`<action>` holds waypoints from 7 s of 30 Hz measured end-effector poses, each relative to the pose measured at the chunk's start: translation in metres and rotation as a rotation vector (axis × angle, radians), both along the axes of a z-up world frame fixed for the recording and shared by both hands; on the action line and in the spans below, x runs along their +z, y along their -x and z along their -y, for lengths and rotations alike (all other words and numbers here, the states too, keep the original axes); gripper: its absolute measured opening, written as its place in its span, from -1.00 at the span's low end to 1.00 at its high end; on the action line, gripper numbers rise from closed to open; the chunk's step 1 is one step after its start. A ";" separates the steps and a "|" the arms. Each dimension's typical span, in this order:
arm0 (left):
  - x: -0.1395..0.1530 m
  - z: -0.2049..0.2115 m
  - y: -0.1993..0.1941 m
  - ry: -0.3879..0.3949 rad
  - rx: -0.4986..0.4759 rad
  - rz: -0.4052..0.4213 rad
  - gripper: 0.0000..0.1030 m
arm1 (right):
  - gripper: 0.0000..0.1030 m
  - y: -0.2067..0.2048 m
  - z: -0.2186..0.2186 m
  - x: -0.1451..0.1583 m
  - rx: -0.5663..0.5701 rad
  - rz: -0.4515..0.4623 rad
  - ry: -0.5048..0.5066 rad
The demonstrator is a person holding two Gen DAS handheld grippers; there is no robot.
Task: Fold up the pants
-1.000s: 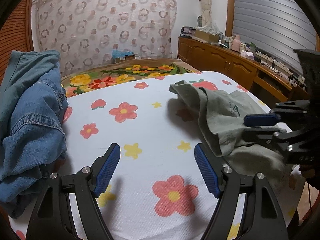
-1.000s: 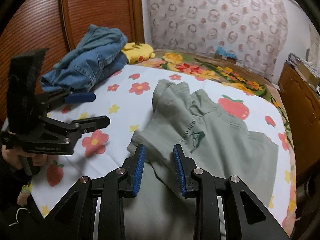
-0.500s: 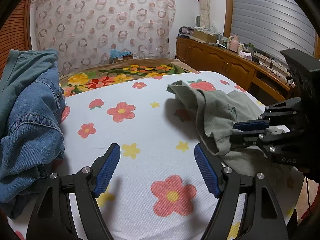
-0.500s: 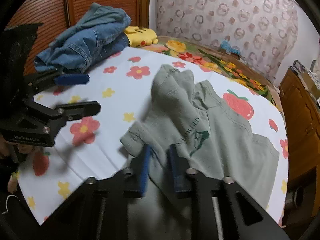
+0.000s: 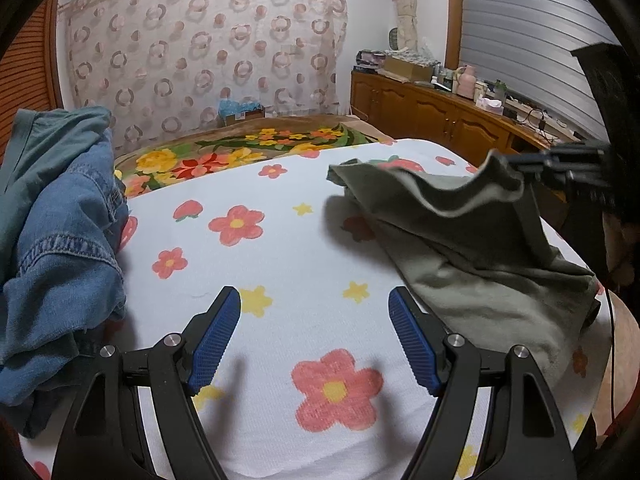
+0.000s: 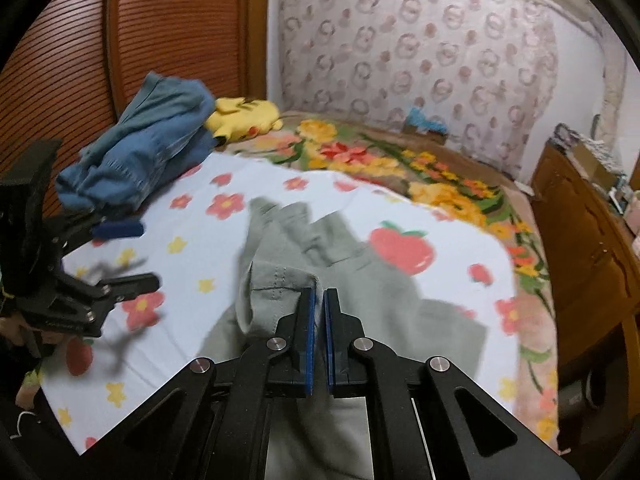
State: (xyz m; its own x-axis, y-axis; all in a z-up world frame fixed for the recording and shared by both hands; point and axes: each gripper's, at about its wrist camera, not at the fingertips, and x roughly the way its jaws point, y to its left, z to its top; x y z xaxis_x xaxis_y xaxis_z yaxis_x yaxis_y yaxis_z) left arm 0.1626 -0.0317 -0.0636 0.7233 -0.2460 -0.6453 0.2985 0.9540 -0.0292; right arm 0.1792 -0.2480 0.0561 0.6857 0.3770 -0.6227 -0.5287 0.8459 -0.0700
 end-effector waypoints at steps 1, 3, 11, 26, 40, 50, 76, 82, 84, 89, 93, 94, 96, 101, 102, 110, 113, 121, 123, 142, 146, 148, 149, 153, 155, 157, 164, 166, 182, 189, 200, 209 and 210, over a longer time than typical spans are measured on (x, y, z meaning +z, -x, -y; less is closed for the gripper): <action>0.001 0.001 0.000 0.001 -0.001 0.001 0.50 | -0.92 -0.001 0.004 0.001 -0.011 0.005 -0.002; 0.003 0.002 0.000 0.003 -0.003 0.002 0.50 | -0.92 -0.005 0.013 0.002 -0.037 0.011 -0.005; 0.007 0.012 -0.001 -0.017 -0.015 0.002 0.50 | -0.92 -0.025 0.042 -0.008 -0.149 0.001 -0.003; 0.010 0.031 0.000 -0.037 -0.036 -0.008 0.50 | -0.72 -0.044 0.047 -0.026 -0.249 -0.071 -0.006; 0.010 0.053 0.006 -0.045 -0.072 -0.015 0.50 | -0.38 -0.045 0.068 -0.030 -0.209 -0.075 -0.021; 0.014 0.071 0.023 -0.043 -0.116 -0.006 0.50 | -0.38 0.004 0.078 -0.015 -0.223 -0.028 -0.069; 0.001 0.087 0.089 -0.041 -0.177 -0.036 0.50 | -0.25 0.110 0.086 -0.045 -0.256 -0.082 -0.149; -0.007 0.097 0.090 -0.052 -0.208 -0.059 0.50 | -0.24 0.115 0.084 -0.046 -0.258 -0.097 -0.151; -0.008 0.102 0.090 -0.061 -0.213 -0.057 0.50 | -0.25 0.113 0.085 -0.047 -0.263 -0.105 -0.157; -0.009 0.110 0.083 -0.090 -0.207 -0.045 0.50 | -0.25 0.113 0.083 -0.051 -0.268 -0.119 -0.168; -0.009 0.113 0.080 -0.110 -0.192 -0.024 0.50 | -0.26 0.113 0.083 -0.052 -0.267 -0.131 -0.177; -0.009 0.113 0.079 -0.108 -0.188 -0.022 0.43 | -0.29 0.113 0.083 -0.053 -0.265 -0.134 -0.176; -0.009 0.111 0.080 -0.093 -0.189 -0.024 0.37 | -0.39 0.114 0.081 -0.054 -0.257 -0.141 -0.173; -0.007 0.108 0.084 -0.074 -0.206 -0.020 0.03 | -0.74 0.116 0.080 -0.051 -0.249 -0.128 -0.166; -0.006 0.108 0.085 -0.071 -0.209 -0.017 0.02 | -0.76 0.117 0.080 -0.050 -0.246 -0.123 -0.169; 0.001 0.105 0.090 -0.049 -0.221 -0.004 -0.33 | -0.88 0.131 0.078 -0.036 -0.218 -0.083 -0.181; 0.004 0.103 0.092 -0.036 -0.230 -0.002 -0.39 | -0.88 0.138 0.081 -0.033 -0.223 -0.077 -0.181; 0.001 0.100 0.099 -0.029 -0.240 -0.027 -0.39 | -0.87 0.144 0.082 -0.045 -0.231 -0.119 -0.160; 0.000 0.099 0.099 -0.028 -0.237 -0.037 -0.39 | -0.87 0.141 0.082 -0.049 -0.238 -0.135 -0.168; 0.017 0.086 0.088 0.026 -0.195 -0.021 0.32 | -0.83 0.148 0.088 -0.038 -0.272 -0.093 -0.184; 0.018 0.090 0.077 0.029 -0.189 -0.027 0.51 | -0.78 0.152 0.089 -0.034 -0.277 -0.073 -0.176; 0.016 0.093 0.071 0.023 -0.185 -0.036 0.51 | -0.76 0.154 0.089 -0.032 -0.280 -0.060 -0.172; 0.014 0.094 0.069 0.019 -0.180 -0.037 0.51 | -0.73 0.154 0.089 -0.031 -0.279 -0.057 -0.170; 0.011 0.098 0.062 -0.003 -0.158 -0.036 0.51 | -0.57 0.153 0.088 -0.031 -0.285 -0.047 -0.165; 0.009 0.100 0.058 -0.015 -0.153 -0.047 0.51 | -0.55 0.150 0.087 -0.032 -0.277 -0.049 -0.171; 0.005 0.102 0.056 -0.034 -0.148 -0.055 0.51 | -0.48 0.146 0.085 -0.034 -0.278 -0.051 -0.169; -0.005 0.104 0.057 -0.060 -0.138 -0.086 0.51 | -0.43 0.132 0.079 -0.046 -0.269 -0.079 -0.156; -0.006 0.104 0.056 -0.063 -0.142 -0.094 0.51 | -0.41 0.128 0.079 -0.049 -0.278 -0.089 -0.148; -0.017 0.102 0.070 -0.031 -0.178 -0.141 0.13 | -0.22 0.117 0.084 -0.057 -0.307 -0.128 -0.140; -0.016 0.102 0.074 -0.002 -0.206 -0.163 -0.10 | -0.22 0.118 0.085 -0.059 -0.299 -0.127 -0.139; -0.015 0.100 0.082 0.050 -0.231 -0.178 -0.51 | -0.23 0.124 0.086 -0.060 -0.279 -0.140 -0.175; -0.011 0.100 0.090 0.063 -0.253 -0.172 -0.81 | -0.68 0.125 0.085 -0.060 -0.232 -0.159 -0.213; -0.011 0.098 0.090 0.067 -0.253 -0.172 -0.81 | -0.71 0.125 0.086 -0.060 -0.229 -0.162 -0.215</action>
